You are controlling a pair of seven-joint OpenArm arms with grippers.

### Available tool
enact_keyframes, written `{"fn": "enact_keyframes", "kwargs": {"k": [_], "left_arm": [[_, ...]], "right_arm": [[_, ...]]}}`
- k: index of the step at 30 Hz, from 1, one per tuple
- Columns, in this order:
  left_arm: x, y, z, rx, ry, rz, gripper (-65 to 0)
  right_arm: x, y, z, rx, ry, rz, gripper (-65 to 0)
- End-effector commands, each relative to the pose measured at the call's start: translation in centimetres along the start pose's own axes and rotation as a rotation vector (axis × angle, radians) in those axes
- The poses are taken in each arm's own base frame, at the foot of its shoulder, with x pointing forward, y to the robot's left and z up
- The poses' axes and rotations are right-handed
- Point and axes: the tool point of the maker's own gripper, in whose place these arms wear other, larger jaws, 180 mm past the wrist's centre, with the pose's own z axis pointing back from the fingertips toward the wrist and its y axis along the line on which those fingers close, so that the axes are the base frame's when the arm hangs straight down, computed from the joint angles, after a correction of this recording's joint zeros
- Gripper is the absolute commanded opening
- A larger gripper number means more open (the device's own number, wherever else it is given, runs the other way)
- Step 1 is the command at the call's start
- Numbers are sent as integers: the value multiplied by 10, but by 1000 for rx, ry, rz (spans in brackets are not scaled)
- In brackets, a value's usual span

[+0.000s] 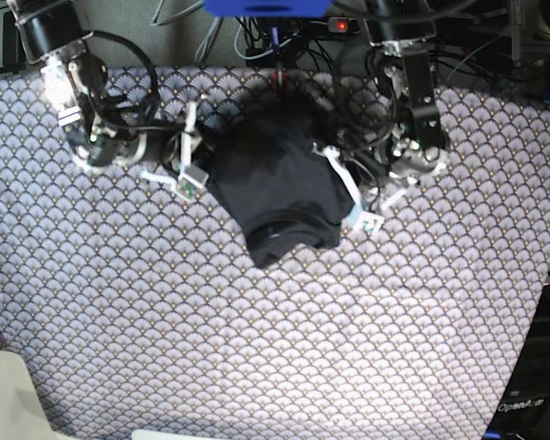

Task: Fold the T-shirt properly
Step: 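Tuck and flatten the shirt's loose edges with the right gripper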

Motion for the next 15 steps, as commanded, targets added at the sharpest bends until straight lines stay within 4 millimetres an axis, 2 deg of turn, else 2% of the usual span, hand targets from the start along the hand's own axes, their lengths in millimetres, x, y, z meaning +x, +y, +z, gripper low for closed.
{"fn": "enact_keyframes", "kwargs": {"k": [1,5,10,12,15], "left_arm": [[30,-5,2,-28,-87,0,-650],[56,-16,-7,-123,-143,53,-650],[75,-25,-20,-202,-155,90,-650],[81,-28,-20,-229,-172,109,-650],[84,-29,-16,-236,-190,112,-650]], "right_arm": [[10,9,3,20,-47,13,-616],[6,39,9,55,-70,28,-615],[-5,58,9,85,-65,11,-615],[-8,56,11,77,-61,3,-615],[-20,34,27,8,-46,-23,-615]]}}
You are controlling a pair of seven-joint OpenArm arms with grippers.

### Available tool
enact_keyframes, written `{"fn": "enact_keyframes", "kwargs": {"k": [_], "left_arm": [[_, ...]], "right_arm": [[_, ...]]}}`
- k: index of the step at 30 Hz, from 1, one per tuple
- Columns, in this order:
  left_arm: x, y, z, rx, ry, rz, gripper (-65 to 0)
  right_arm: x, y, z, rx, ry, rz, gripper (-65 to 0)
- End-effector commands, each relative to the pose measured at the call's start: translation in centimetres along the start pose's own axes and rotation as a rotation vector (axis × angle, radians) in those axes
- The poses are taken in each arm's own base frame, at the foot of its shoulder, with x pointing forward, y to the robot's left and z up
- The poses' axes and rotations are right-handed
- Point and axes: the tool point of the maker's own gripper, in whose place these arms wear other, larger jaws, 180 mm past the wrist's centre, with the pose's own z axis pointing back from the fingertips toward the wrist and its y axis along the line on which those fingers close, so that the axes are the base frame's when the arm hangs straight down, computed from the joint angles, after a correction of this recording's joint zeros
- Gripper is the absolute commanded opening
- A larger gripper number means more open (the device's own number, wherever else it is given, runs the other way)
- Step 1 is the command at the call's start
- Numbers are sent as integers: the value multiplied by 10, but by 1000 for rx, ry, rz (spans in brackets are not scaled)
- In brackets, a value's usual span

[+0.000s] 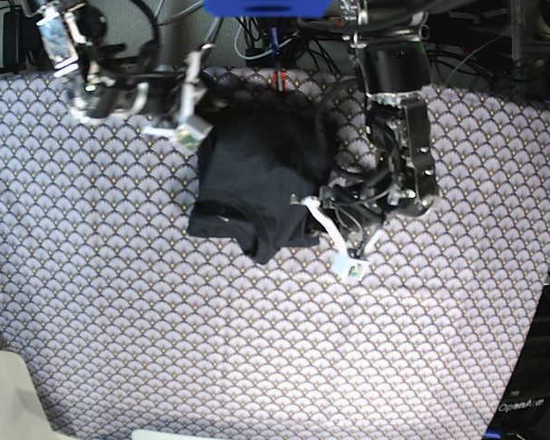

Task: Fold the T-shirt properly
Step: 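Tuck and flatten the shirt's loose edges with the right gripper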

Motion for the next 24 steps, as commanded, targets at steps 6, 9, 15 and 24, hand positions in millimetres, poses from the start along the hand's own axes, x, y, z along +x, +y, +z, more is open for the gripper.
{"fn": "enact_keyframes", "kwargs": {"k": [6,9,15,24], "left_arm": [[9,6,29,41,-100,6,-650],[-2,27,54,117,-120,11,-650],[-27,55,92,228,-109,-1,-650],[-101,45,115,260,19,14,-650]], "right_arm": [[10,-32,56,-154,-45,48,-617],[28,-17,71,-169,-91,110,-617],[42,-1,61,-125,-128,132,-617],[97,2,44,-96,-169,257,-615]]}}
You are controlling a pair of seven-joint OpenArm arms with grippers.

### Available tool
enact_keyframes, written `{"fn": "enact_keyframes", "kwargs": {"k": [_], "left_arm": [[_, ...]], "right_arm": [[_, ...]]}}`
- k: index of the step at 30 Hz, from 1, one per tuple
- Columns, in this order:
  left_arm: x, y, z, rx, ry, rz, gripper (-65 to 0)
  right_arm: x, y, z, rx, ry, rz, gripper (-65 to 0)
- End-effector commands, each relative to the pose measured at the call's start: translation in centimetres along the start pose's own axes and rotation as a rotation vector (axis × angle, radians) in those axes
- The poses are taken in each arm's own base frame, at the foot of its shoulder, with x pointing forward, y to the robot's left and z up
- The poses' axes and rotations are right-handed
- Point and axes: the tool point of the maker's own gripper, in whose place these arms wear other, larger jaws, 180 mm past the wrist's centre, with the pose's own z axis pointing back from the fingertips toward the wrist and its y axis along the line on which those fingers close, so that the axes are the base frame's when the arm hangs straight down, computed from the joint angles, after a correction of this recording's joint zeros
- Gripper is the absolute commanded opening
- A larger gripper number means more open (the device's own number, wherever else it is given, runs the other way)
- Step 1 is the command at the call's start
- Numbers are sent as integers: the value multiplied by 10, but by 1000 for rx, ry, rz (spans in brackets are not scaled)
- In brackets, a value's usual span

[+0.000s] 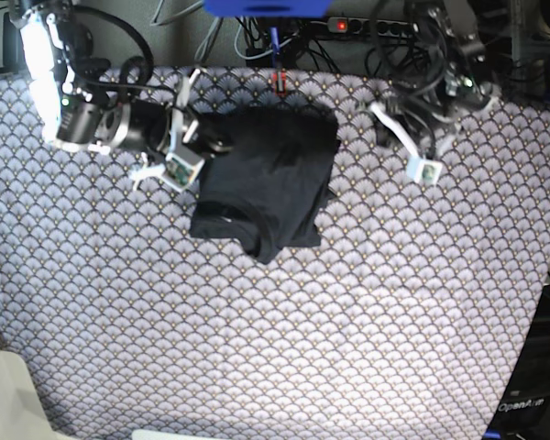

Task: Fold the T-shirt properly
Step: 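Tuck and flatten the shirt's loose edges with the right gripper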

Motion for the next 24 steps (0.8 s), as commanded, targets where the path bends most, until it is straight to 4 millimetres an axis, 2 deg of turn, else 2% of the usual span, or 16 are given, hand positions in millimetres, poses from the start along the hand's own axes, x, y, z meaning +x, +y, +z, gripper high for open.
{"fn": "enact_keyframes", "kwargs": {"k": [1,5,11,14,16,19,22,24], "left_arm": [[8,-3,4,-8,-40,-8,-650],[-13,-1,6,-6,8,1,-650],[-21,3,10,3,27,-5,-650],[-25,7,12,16,32,5,-650],[-27,17,15,41,30,28,-650],[-29,24,17,58,32,41,-650],[-30,25,17,58,34,41,-650],[-28,24,17,57,31,39,-650]], "right_arm": [[18,-7,3,-16,-45,29,-615],[34,-12,-4,-27,-65,38,-614],[42,17,-34,94,-110,21,-614],[24,26,-55,157,-102,-50,-614],[9,22,-68,176,-91,-105,-614],[-24,16,-85,197,-39,-179,-614],[-46,9,-95,199,-14,-233,-614],[-53,7,-100,199,-9,-256,-614]]}}
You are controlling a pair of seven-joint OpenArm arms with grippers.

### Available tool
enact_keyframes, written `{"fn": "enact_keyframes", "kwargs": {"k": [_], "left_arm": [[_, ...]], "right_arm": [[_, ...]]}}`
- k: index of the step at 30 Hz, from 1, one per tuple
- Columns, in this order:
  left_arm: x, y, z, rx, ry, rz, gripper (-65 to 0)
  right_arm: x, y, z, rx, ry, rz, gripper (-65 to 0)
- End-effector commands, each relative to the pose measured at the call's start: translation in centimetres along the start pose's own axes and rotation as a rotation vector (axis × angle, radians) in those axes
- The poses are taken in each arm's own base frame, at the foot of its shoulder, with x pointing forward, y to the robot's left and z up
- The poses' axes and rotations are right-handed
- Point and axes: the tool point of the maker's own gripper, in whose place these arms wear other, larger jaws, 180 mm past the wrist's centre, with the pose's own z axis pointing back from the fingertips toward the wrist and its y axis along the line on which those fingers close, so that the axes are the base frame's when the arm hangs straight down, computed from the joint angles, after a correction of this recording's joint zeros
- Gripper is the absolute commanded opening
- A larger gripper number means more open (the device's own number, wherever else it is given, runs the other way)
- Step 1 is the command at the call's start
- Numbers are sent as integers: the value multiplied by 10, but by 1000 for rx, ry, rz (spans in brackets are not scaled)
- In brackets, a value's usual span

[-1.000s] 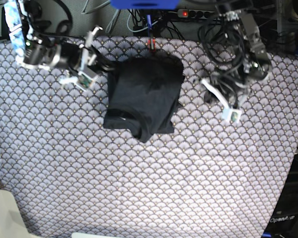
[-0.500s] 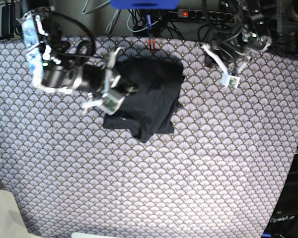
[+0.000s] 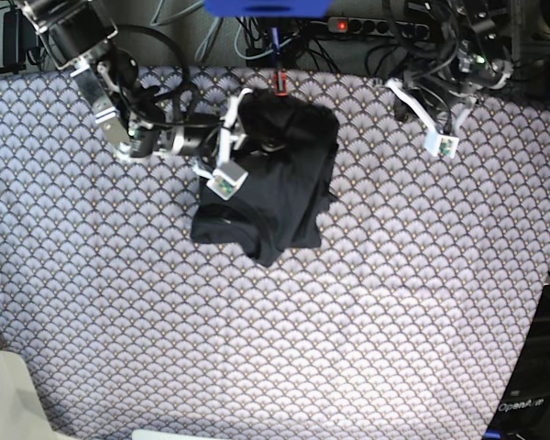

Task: Fold the T-shirt properly
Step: 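Tuck and flatten the shirt's loose edges with the right gripper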

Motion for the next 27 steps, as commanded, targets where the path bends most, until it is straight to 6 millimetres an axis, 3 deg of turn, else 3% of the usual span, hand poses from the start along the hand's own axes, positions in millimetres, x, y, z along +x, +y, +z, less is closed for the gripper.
{"fn": "enact_keyframes", "kwargs": {"k": [1,6,9,13,20,27], "left_arm": [[8,0,2,-3,-26,-6,-650],[10,-2,2,-5,-30,-12,-650],[16,-2,1,-5,-39,-15,-650],[18,-2,0,-7,-43,-15,-650],[20,0,2,1,-47,-17,-650],[16,1,3,3,-39,-17,-650]], "right_arm": [[-23,-13,4,-50,108,23,-614],[-41,-18,5,-51,123,-10,-614],[-41,-18,9,-54,127,1,-614],[-15,8,17,-14,112,119,-614],[49,64,21,46,76,362,-614],[83,69,7,46,59,433,-614]]}}
